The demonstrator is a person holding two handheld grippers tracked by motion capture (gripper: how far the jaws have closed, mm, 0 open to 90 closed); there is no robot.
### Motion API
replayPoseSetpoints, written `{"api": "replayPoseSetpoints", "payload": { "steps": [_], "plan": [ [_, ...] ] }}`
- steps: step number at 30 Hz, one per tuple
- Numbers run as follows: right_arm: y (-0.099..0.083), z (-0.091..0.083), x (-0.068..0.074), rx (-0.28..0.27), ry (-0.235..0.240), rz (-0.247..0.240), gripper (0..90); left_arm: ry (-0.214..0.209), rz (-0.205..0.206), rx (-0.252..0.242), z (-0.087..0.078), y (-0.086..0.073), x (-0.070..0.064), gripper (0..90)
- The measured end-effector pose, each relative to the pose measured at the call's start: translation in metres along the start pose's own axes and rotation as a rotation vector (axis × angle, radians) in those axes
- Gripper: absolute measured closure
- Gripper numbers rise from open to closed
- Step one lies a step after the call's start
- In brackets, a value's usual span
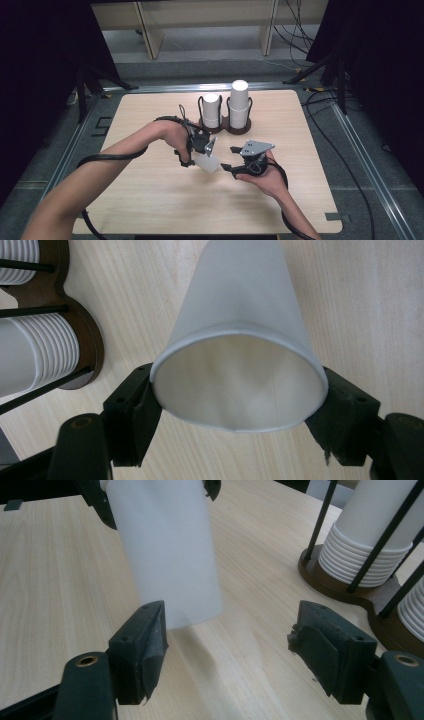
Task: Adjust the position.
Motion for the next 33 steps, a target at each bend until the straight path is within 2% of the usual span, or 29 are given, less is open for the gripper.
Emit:
{"api": "replayPoseSetpoints", "payload": {
  "steps": [2, 3, 5, 7, 8, 14, 18, 28, 33],
  "plan": [
    [0.0, 0.001, 0.003, 0.006, 0.013, 0.01, 29.8, 0.0, 0.005, 0.005, -0.001, 0.0, 0.001, 27.2],
    [0.0, 0.002, 0.002, 0.007, 0.011, -0.007, 29.9, 0.0, 0.005, 0.003, -0.001, 0.001, 0.001, 27.1],
    [0.001, 0.004, 0.005, 0.006, 0.018, 0.002, 29.9, 0.003, 0.004, 0.006, 0.0, 0.002, 0.001, 27.2],
    [0.002, 0.005, 0.005, 0.002, 0.008, -0.015, 29.8, 0.0, 0.01, 0.018, 0.0, 0.002, 0.002, 27.1],
    [0.002, 0.006, 0.007, 0.002, 0.017, -0.004, 29.9, 0.003, 0.012, 0.022, 0.0, 0.002, 0.002, 27.1],
    [0.007, 0.009, 0.011, 0.005, 0.024, -0.027, 29.8, 0.001, 0.019, 0.037, 0.001, 0.002, 0.002, 27.1],
    [0.01, 0.013, 0.013, -0.001, 0.025, -0.052, 29.8, 0.001, 0.017, 0.034, 0.001, 0.003, 0.002, 27.1],
    [0.015, 0.023, 0.02, -0.008, 0.048, -0.051, 29.9, 0.005, 0.027, 0.03, 0.002, 0.007, 0.003, 27.1],
    [0.019, 0.027, 0.023, -0.012, 0.052, -0.069, 29.8, 0.002, 0.025, 0.031, 0.001, 0.008, 0.003, 27.1]
  ]
}}
Point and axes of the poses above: each handheld gripper's, and its own axes: z roughly forward along the jaws, y roughly out of its top, x roughly to its left, the point moved 10 cm from there along z, roughly forward along the jaws, and after that the axes turned 1 degree about y, right-handed, at the moved point
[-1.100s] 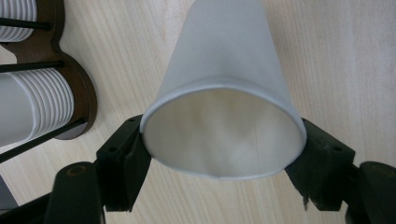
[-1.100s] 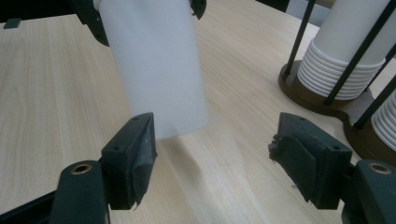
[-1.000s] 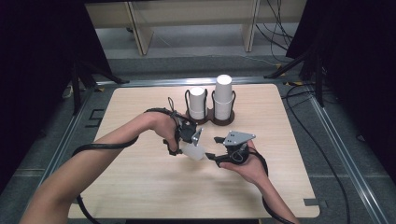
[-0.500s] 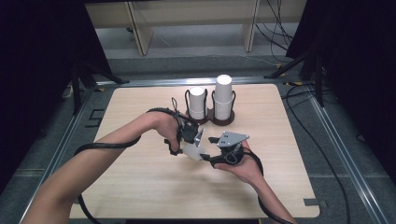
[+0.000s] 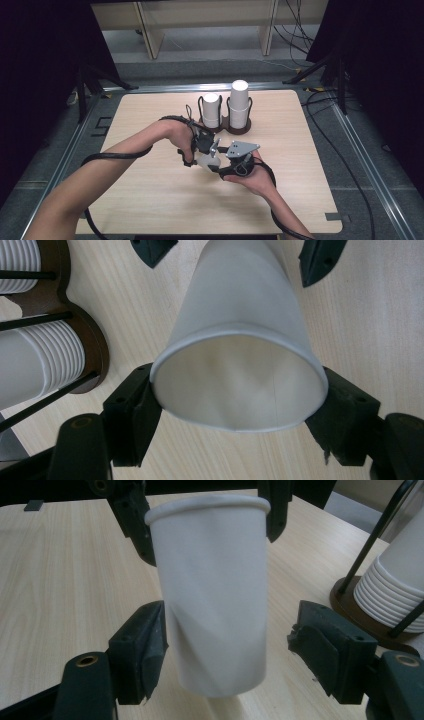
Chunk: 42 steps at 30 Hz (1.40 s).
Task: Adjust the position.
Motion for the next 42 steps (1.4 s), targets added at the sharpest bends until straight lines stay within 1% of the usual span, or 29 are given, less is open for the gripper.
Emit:
{"api": "replayPoseSetpoints", "payload": {
  "steps": [1, 2, 3, 4, 5, 6, 11, 12, 13, 14, 16, 17, 19, 20, 23, 24, 25, 26, 27, 33, 34, 36, 37, 38, 39, 42],
  "plan": [
    [0.0, 0.0, 0.001, 0.006, 0.007, 0.007, 29.8, 0.0, 0.0, -0.001, 0.0, 0.0, 0.0, 27.1],
    [0.0, 0.002, 0.001, 0.002, 0.004, -0.003, 29.8, -0.001, 0.0, -0.002, 0.0, 0.0, 0.0, 27.1],
    [0.001, 0.002, 0.002, -0.001, 0.006, 0.002, 29.7, -0.001, 0.0, -0.001, -0.001, 0.0, 0.0, 27.1],
    [0.002, 0.003, 0.001, -0.003, -0.001, -0.012, 29.6, 0.001, 0.004, 0.001, -0.001, 0.0, 0.001, 27.1],
    [0.002, 0.003, 0.001, -0.003, -0.001, -0.012, 29.6, 0.001, 0.006, 0.002, -0.001, 0.0, 0.001, 27.1],
    [0.002, 0.005, 0.002, -0.004, 0.003, -0.003, 29.5, 0.003, 0.009, 0.001, 0.0, 0.001, 0.001, 27.1],
    [0.002, 0.006, 0.004, -0.001, 0.007, 0.001, 29.4, -0.004, 0.008, 0.003, -0.001, 0.002, 0.0, 27.1],
    [0.003, 0.007, 0.002, -0.006, 0.0, -0.021, 29.4, -0.003, 0.01, 0.003, -0.001, 0.002, 0.0, 27.1],
    [0.003, 0.007, 0.002, -0.006, 0.0, -0.021, 29.4, -0.001, 0.006, -0.003, 0.0, 0.003, 0.0, 27.1],
    [0.003, 0.007, 0.005, -0.003, 0.009, 0.002, 29.4, -0.001, 0.009, -0.002, 0.0, 0.004, 0.0, 27.1],
    [0.003, 0.008, 0.005, -0.003, 0.011, -0.003, 29.4, -0.003, 0.009, -0.004, 0.0, 0.004, 0.0, 27.2],
    [0.002, 0.008, 0.003, -0.002, 0.005, -0.016, 29.5, -0.004, 0.01, -0.004, 0.0, 0.004, 0.0, 27.1],
    [0.002, 0.008, 0.003, -0.001, 0.005, -0.014, 29.6, -0.008, 0.016, 0.003, 0.0, 0.004, 0.0, 27.1],
    [0.001, 0.008, 0.004, 0.005, 0.013, -0.005, 29.7, -0.008, 0.015, 0.003, 0.0, 0.004, 0.0, 27.1],
    [0.0, 0.01, 0.005, 0.008, 0.013, -0.005, 29.8, -0.007, 0.01, -0.003, 0.0, 0.005, 0.0, 27.2],
    [0.001, 0.01, 0.003, 0.001, 0.008, -0.034, 29.8, -0.008, 0.011, -0.005, 0.0, 0.006, 0.0, 27.1],
    [-0.001, 0.01, 0.006, 0.015, 0.016, 0.0, 29.8, -0.008, 0.012, -0.004, -0.001, 0.006, 0.0, 27.2],
    [-0.001, 0.01, 0.006, 0.011, 0.016, -0.004, 29.8, -0.007, 0.013, -0.004, -0.001, 0.006, 0.0, 27.1],
    [-0.001, 0.011, 0.004, 0.011, 0.011, -0.026, 29.8, -0.007, 0.014, -0.004, -0.001, 0.006, 0.0, 27.2],
    [-0.003, 0.012, 0.006, 0.014, 0.015, -0.011, 30.0, -0.01, 0.011, -0.009, 0.0, 0.007, -0.001, 27.2],
    [-0.004, 0.012, 0.006, 0.022, 0.018, -0.01, 30.1, -0.01, 0.012, -0.009, -0.001, 0.007, -0.001, 27.1],
    [-0.004, 0.014, 0.005, 0.014, 0.012, -0.032, 30.3, -0.007, 0.017, -0.008, -0.001, 0.007, 0.0, 27.1],
    [-0.005, 0.014, 0.005, 0.016, 0.011, -0.029, 30.3, -0.009, 0.014, -0.011, -0.001, 0.007, 0.0, 27.1],
    [-0.006, 0.014, 0.008, 0.028, 0.025, -0.004, 30.4, -0.01, 0.012, -0.013, -0.001, 0.008, -0.001, 27.1],
    [-0.006, 0.014, 0.007, 0.024, 0.019, -0.014, 30.5, -0.011, 0.014, -0.014, -0.001, 0.008, -0.001, 27.1],
    [-0.006, 0.014, 0.006, 0.027, 0.017, -0.019, 30.8, -0.013, 0.012, -0.016, -0.002, 0.009, -0.001, 27.1]
  ]
}}
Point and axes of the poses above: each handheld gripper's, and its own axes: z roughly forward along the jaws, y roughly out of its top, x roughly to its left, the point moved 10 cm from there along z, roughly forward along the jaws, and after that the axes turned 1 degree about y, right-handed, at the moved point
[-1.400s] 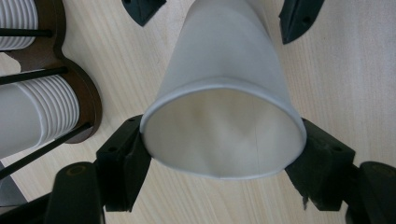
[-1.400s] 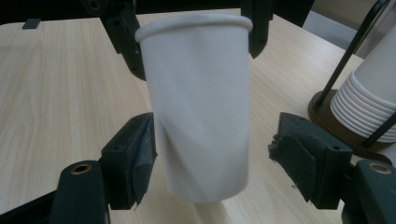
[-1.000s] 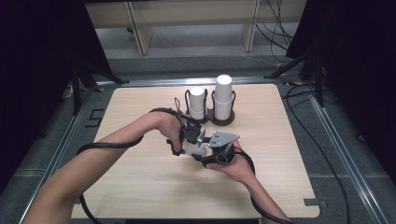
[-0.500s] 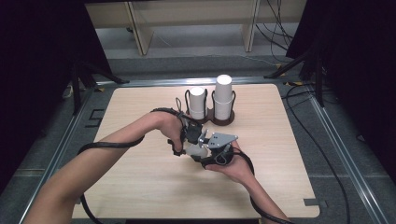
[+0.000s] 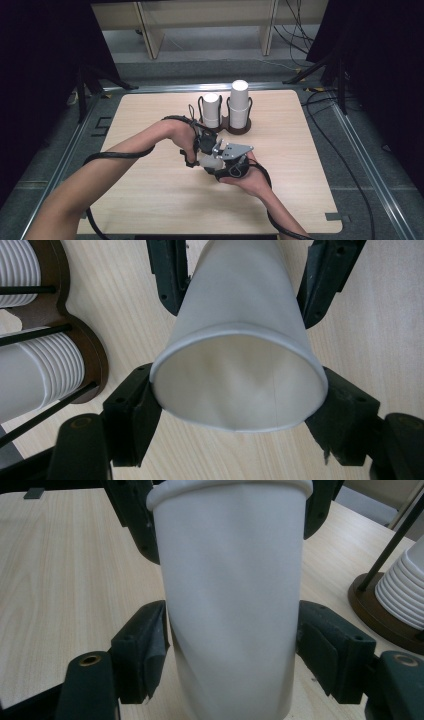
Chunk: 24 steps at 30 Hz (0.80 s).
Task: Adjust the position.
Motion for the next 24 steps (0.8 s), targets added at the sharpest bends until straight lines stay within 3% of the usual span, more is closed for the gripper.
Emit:
{"api": "replayPoseSetpoints", "payload": {
  "steps": [8, 22, 24],
  "plan": [
    [-0.0022, 0.0011, 0.0022, 0.003, 0.006, 0.019, 32.0, 0.0, 0.004, 0.0, 0.0005, 0.0005, -0.0001, 27.2],
    [-0.0019, 0.001, 0.0021, 0.0, 0.012, 0.016, 33.3, -0.002, 0.008, -0.011, -0.001, 0.0021, -0.0003, 27.9],
    [-0.0017, 0.0006, 0.0004, -0.002, 0.007, -0.001, 33.9, -0.003, 0.009, -0.012, -0.0015, 0.0024, -0.0001, 28.2]
  ]
}}
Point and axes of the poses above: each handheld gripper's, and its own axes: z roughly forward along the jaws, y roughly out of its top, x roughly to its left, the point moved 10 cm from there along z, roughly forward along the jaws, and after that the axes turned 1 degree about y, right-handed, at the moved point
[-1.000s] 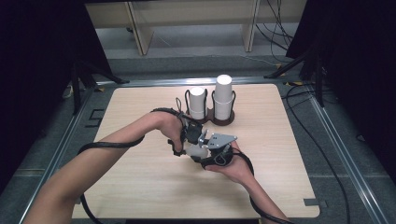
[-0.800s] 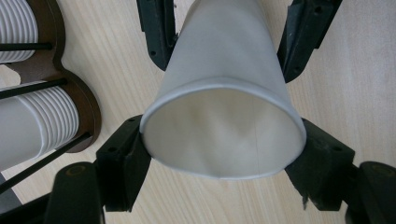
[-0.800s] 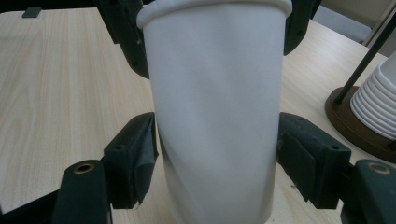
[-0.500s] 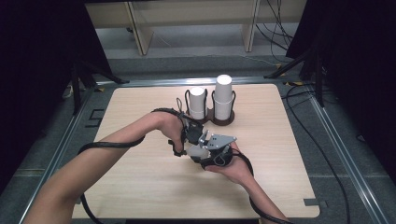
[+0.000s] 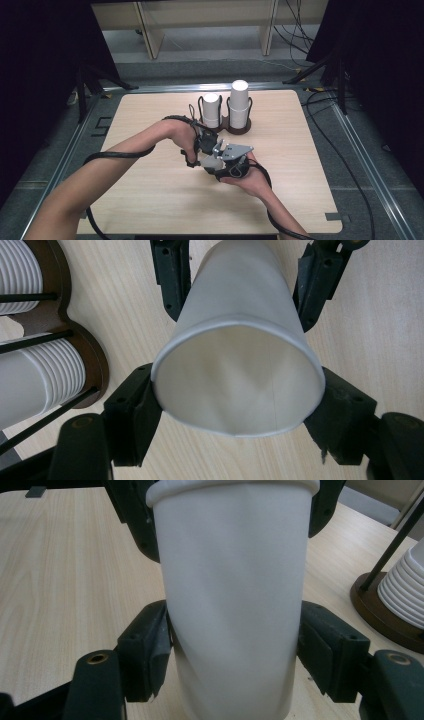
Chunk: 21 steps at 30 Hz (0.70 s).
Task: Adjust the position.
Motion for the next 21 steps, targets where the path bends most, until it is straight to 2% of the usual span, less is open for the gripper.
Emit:
{"api": "replayPoseSetpoints", "payload": {
  "steps": [3, 8, 10, 14, 15, 17, 21],
  "plan": [
    [0.0, 0.0, 0.001, 0.001, 0.01, 0.012, 34.3, 0.001, 0.004, -0.001, -0.001, 0.0, 0.0, 28.3],
    [0.0, 0.0, 0.001, -0.001, 0.016, -0.007, 35.4, -0.004, 0.003, -0.013, -0.002, 0.002, -0.001, 28.7],
    [-0.001, 0.0, 0.003, 0.0, 0.025, 0.01, 35.8, -0.003, 0.009, -0.013, -0.002, 0.002, -0.001, 28.8],
    [0.001, -0.001, 0.002, -0.016, 0.024, -0.011, 36.2, -0.009, 0.004, -0.036, -0.004, 0.003, -0.001, 28.9],
    [0.0, -0.001, 0.004, -0.015, 0.031, 0.011, 36.2, -0.013, 0.004, -0.044, -0.005, 0.003, -0.001, 28.6],
    [0.001, -0.002, 0.003, -0.023, 0.027, 0.001, 36.3, -0.005, 0.015, -0.072, -0.006, 0.004, 0.0, 27.5],
    [-0.001, -0.003, 0.002, -0.03, 0.019, 0.024, 36.4, 0.017, -0.007, -0.148, -0.01, 0.008, 0.004, 22.0]
  ]
}}
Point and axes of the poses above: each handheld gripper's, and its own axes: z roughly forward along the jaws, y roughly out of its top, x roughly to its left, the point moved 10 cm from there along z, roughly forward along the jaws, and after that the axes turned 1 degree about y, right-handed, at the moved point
